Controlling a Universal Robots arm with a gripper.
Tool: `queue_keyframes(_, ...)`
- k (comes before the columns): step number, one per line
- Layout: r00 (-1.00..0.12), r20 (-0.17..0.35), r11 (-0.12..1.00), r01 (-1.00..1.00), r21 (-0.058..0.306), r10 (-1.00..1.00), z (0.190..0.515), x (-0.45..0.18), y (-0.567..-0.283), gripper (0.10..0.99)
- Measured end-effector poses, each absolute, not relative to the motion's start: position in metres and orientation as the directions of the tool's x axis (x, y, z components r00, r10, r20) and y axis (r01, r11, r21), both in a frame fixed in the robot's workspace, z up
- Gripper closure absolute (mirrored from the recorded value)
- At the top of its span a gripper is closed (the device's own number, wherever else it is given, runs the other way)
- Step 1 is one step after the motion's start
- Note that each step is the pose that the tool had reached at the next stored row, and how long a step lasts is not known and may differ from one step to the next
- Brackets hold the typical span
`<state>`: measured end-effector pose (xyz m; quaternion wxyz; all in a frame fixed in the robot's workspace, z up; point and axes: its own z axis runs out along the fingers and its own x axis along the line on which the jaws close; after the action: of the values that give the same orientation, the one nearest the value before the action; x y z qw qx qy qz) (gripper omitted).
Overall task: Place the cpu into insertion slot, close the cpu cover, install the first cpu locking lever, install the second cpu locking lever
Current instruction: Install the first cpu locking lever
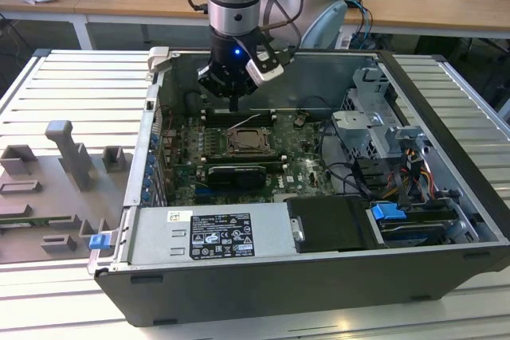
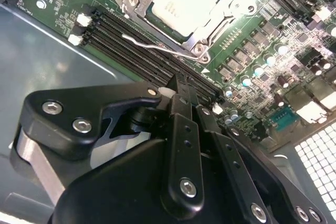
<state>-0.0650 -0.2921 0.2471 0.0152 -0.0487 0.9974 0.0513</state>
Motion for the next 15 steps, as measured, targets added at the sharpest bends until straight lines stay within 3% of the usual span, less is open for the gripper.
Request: queue_keyframes(15,-0.995,-0.036,0.990,-0.098,0.101,-0.095,0.2433,-0.0650,-0.2921,0.980)
